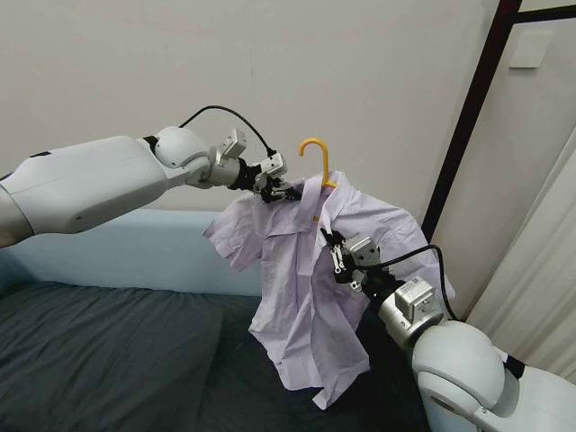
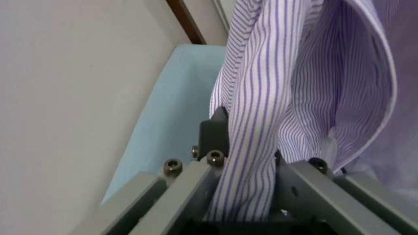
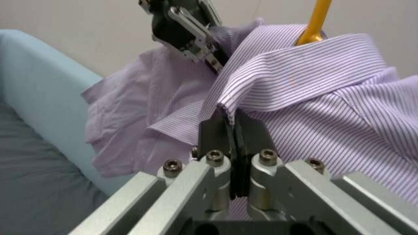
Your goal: Pick up the clothes from the sofa and hang them on the clothes hanger.
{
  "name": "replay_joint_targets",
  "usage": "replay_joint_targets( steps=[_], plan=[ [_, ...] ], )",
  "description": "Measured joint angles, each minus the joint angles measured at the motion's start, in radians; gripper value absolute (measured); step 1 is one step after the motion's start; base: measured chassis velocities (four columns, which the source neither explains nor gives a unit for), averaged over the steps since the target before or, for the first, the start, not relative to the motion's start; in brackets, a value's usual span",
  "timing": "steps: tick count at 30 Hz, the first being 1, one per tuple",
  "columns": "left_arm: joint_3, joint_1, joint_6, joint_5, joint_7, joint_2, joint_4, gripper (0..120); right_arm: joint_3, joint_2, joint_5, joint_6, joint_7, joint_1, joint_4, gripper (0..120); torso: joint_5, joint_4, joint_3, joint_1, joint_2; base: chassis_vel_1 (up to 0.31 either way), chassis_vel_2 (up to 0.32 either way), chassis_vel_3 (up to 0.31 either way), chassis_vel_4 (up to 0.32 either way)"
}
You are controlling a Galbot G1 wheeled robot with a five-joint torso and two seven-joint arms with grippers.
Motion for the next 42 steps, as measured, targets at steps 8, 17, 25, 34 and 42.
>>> replay_joint_targets(
  steps=[8, 17, 25, 34, 42],
  plan=[
    [0.0, 0.012, 0.003, 0.015, -0.012, 0.017, -0.034, 0, 0.001, 0.016, 0.002, 0.011, 0.031, 0.008, -0.026, 0, 0.0, 0.0, 0.0, 0.0, 0.0, 0.0, 0.0, 0.0, 0.0],
    [-0.022, 0.036, -0.005, 0.032, -0.001, 0.0, 0.036, 0, 0.01, -0.017, -0.029, 0.03, 0.003, -0.028, 0.002, 0, 0.0, -0.0002, 0.0, 0.0, 0.0, 0.0, 0.0, 0.0, 0.0],
    [-0.039, 0.039, -0.005, 0.007, -0.008, 0.004, 0.035, 0, -0.009, -0.015, -0.052, 0.022, -0.004, -0.032, -0.02, 0, 0.0, 0.0, 0.0, 0.0, 0.0, 0.0, 0.0, 0.0, 0.0],
    [-0.066, 0.053, -0.019, 0.032, -0.01, 0.04, 0.023, 0, 0.009, -0.027, -0.009, 0.007, 0.021, -0.072, 0.001, 20, -0.0001, 0.0001, 0.0, 0.0, 0.0, 0.0, 0.0, 0.0, 0.0],
    [-0.103, 0.068, -0.063, 0.07, 0.007, 0.044, 0.07, 0, 0.199, -0.126, 0.088, -0.01, -0.008, -0.26, 0.104, 53, 0.0002, -0.0005, 0.0, 0.0, 0.0, 0.0, 0.0, 0.0, 0.0]
  ],
)
